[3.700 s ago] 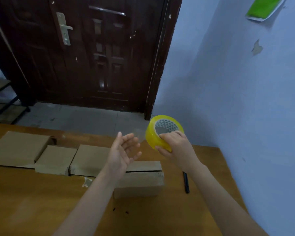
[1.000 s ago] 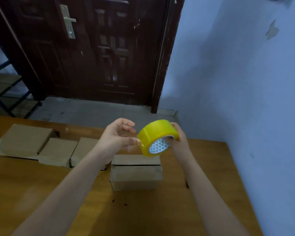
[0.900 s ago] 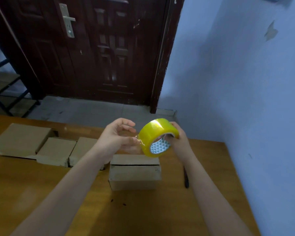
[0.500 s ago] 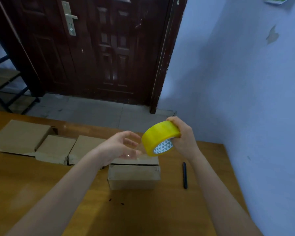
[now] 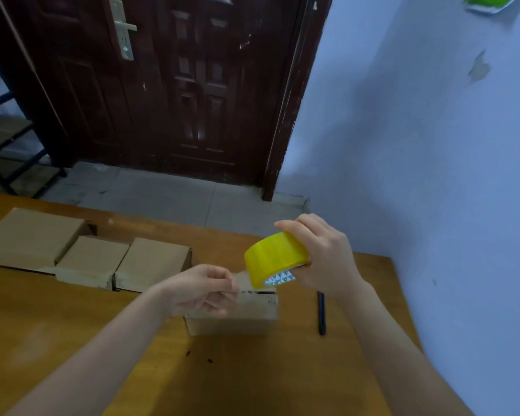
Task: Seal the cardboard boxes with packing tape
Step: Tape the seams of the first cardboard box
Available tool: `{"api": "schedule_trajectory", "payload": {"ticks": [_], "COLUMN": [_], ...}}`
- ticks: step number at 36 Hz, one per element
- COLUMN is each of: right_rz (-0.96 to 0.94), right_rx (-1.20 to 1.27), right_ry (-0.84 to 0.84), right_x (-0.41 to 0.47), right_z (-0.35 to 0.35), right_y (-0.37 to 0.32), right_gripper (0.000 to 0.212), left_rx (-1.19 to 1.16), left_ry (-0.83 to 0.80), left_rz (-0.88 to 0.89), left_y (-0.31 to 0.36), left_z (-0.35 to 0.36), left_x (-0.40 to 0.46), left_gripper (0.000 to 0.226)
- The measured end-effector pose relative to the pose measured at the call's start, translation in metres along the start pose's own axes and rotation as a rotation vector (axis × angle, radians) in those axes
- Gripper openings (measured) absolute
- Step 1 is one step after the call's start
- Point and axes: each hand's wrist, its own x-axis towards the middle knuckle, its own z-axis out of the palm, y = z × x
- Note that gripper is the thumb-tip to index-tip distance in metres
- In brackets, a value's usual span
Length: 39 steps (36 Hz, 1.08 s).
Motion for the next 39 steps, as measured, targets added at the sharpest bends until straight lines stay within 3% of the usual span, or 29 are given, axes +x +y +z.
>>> {"api": "schedule_trajectory", "payload": {"ticks": [5,9,12,21,24,26,29,33,37,39], "right_rz": [0.166,0.542,0.685,0.777,0.808,0.792,0.707,0.734,0.822,0.843], "right_rx": [0.198,0.63,0.789,1.118,1.417,1.625,1.795,1.702,1.69,1.777], "right_ry": [-0.241,-0.549,-0.64,-0.494,-0.468,-0.467,-0.416,-0.33,-0.259,-0.192], "right_x": [-0.007,-0.01,-0.018,-0.033,-0.037,-0.04,-0.043,-0.039,-0.04,-0.038], "right_z": [0.003,0.003,0.011,0.023,0.023,0.021,0.019,0.024,0.03,0.03], "right_y": [0.007,0.009,0.012,0.011,0.018,0.023,0.023,0.015,0.01,0.008], "right_gripper": [0.06,0.041,0.05,0.063,0.073,0.069,0.051,0.042,0.058,0.055], "left_rx": [-0.251,-0.561,-0.638,-0.548,-0.595,-0.711,-0.887,-1.055,-1.052,-1.046], "left_ry": [0.112,0.23,0.286,0.239,0.143,0.08,0.043,-0.001,-0.009,-0.023], "left_rz": [0.017,-0.032,-0.04,-0.044,-0.037,-0.012,0.036,0.053,0.031,0.016], "left_y": [-0.018,-0.03,-0.029,-0.011,-0.012,-0.014,-0.014,-0.013,-0.01,-0.01], "left_z": [0.007,0.009,0.006,0.005,0.006,0.006,0.012,0.016,0.023,0.028], "left_x": [-0.003,-0.001,-0.002,-0.005,-0.007,-0.007,-0.006,-0.007,-0.01,-0.008], "left_gripper": [0.009,0.007,0.005,0.012,0.017,0.023,0.002,0.006,0.023,0.027]}}
